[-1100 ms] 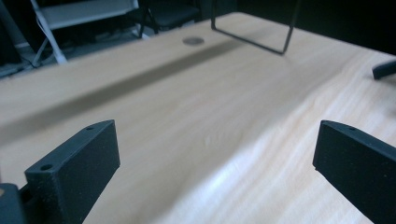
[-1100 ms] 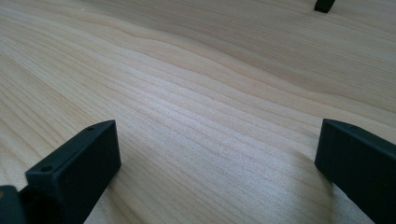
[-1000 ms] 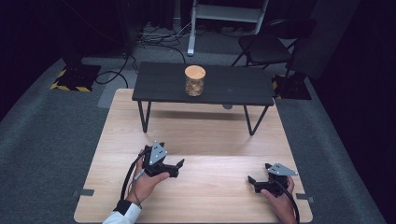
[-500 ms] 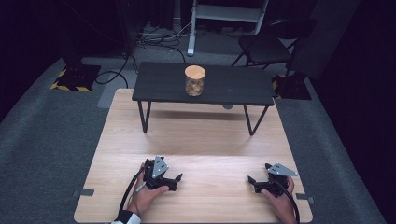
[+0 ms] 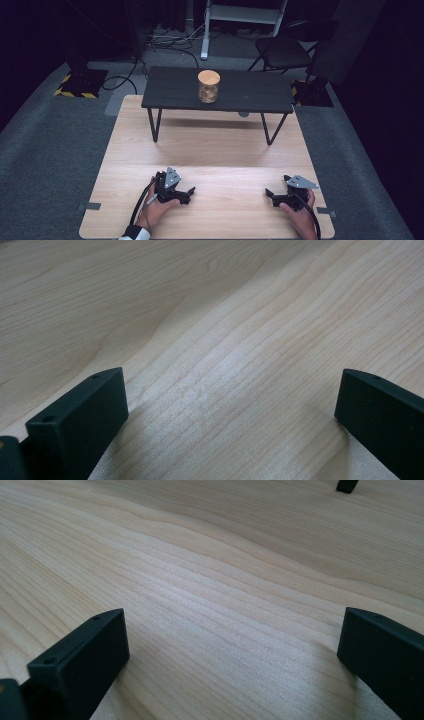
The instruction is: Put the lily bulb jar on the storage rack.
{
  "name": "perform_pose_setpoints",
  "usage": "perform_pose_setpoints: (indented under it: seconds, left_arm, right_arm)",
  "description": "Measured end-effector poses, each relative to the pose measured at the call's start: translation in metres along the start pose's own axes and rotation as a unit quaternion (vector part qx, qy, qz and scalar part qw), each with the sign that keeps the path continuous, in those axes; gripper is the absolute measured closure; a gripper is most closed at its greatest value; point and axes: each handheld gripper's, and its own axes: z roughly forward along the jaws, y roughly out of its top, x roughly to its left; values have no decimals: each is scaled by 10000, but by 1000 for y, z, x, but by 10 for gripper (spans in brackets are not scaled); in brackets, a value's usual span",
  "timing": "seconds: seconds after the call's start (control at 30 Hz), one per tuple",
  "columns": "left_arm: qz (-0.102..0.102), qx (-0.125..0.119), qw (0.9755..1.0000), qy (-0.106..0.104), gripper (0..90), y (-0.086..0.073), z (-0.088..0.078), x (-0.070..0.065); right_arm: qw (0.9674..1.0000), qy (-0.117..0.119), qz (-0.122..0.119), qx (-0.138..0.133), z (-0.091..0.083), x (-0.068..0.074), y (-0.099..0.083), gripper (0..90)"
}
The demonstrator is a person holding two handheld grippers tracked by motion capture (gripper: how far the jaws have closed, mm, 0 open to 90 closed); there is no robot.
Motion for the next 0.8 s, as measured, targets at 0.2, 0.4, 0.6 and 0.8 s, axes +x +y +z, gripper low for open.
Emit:
perform_pose_setpoints:
  seconds: [0.2, 0.4, 0.6, 0.8]
  left_arm:
    - [38, 16, 10000, 27, 5, 1, 1, -2]
    - [38, 16, 10000, 26, 4, 1, 1, -2]
    - [38, 16, 10000, 25, 4, 1, 1, -2]
    - [38, 15, 10000, 26, 4, 1, 1, -2]
  right_arm:
    - [10000, 0, 0, 0, 0, 0, 0, 0]
    - [10000, 0, -1, -1, 0, 0, 0, 0]
    - [10000, 0, -1, 0, 0, 0, 0, 0]
    - [10000, 0, 0, 1, 0, 0, 0, 0]
